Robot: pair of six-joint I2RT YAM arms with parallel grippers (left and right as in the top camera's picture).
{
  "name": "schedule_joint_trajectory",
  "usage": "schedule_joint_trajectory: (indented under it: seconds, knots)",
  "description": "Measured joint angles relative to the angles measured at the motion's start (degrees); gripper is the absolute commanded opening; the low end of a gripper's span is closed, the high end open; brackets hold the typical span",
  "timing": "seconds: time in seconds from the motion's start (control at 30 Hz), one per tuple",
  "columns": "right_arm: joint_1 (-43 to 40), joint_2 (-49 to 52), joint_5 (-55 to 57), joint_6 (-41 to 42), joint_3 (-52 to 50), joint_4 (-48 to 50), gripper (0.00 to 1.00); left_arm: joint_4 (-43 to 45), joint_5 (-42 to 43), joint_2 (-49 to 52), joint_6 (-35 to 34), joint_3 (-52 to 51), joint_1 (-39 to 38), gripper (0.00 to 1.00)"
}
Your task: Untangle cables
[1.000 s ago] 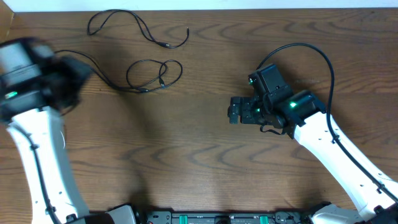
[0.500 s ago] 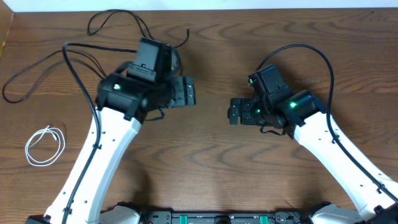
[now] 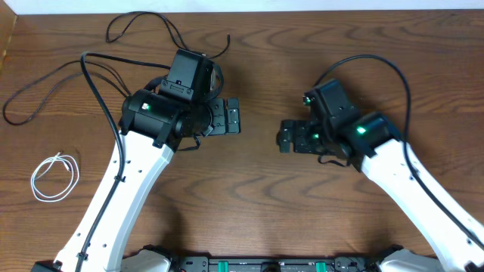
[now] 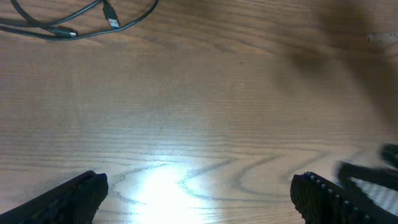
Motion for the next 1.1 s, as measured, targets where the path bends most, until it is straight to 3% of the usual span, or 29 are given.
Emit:
schedule_joint_trajectory:
  seconds: [0.43, 0.67, 1.1]
  knots:
    - [-0.37, -30.08, 15.52, -0.02, 0.68, -4.72, 0.99, -0.02, 0.0, 0.0, 0.0, 0.0, 0.0, 1.0]
    - [-0.37, -35.21, 16.79, -0.04, 0.68, -4.85, 0.99, -0.02, 0.0, 0.0, 0.0, 0.0, 0.0, 1.0]
    - [-0.39, -35.23, 17.14, -0.04, 0.68, -4.98, 0.99, -0.02, 0.0, 0.0, 0.0, 0.0, 0.0, 1.0]
